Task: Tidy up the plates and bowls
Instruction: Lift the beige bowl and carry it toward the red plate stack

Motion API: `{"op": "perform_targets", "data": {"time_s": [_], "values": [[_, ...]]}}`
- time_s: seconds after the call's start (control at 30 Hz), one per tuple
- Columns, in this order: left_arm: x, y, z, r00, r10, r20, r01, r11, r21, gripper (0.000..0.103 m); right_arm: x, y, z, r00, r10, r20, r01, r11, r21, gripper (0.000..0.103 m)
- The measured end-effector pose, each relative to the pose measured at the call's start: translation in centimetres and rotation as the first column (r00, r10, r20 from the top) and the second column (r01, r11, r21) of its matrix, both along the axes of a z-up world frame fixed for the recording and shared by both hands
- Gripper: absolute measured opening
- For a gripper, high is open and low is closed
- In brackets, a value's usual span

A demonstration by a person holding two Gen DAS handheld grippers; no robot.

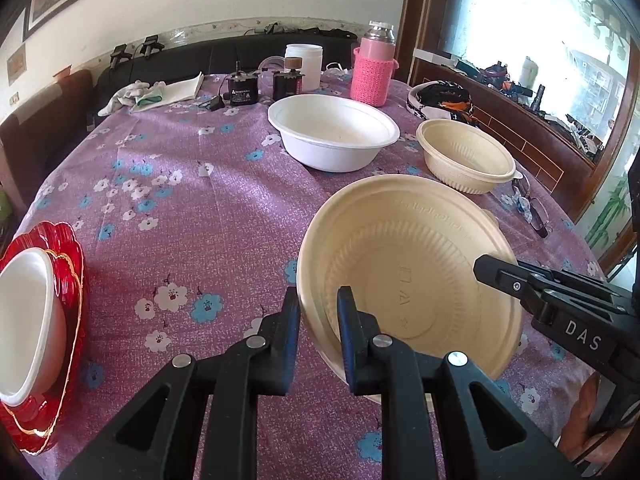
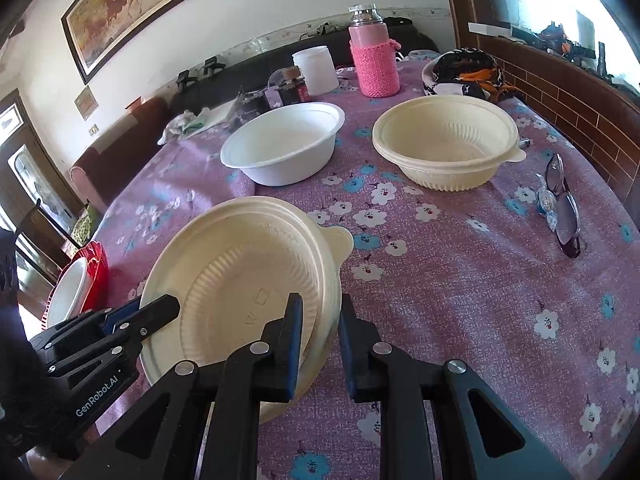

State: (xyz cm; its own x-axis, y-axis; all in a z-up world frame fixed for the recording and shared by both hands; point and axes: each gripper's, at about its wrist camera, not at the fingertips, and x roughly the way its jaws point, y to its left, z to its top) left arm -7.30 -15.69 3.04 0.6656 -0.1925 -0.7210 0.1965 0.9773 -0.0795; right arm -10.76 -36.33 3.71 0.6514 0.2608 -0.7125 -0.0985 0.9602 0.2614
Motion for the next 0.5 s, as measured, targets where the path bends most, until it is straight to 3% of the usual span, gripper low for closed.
{"op": "perform_targets", "data": {"time_s": [0.3, 0.5], "values": [[-0.5, -0.2, -0.4, 0.998, 0.024, 0.063, -0.028, 0.998, 0.061, 0.018, -0.2, 0.7, -0.1, 1.0, -0.004, 0.014, 0.005, 1.0, -0.016, 0.019], [-0.6, 0.6, -0.6, 0.997, 0.036, 0.067, -0.038, 0.999, 0.026, 0.018, -0.5, 1.3, 0.2, 0.999, -0.009, 0.035, 0.01, 1.0, -0.017, 0.019]]}}
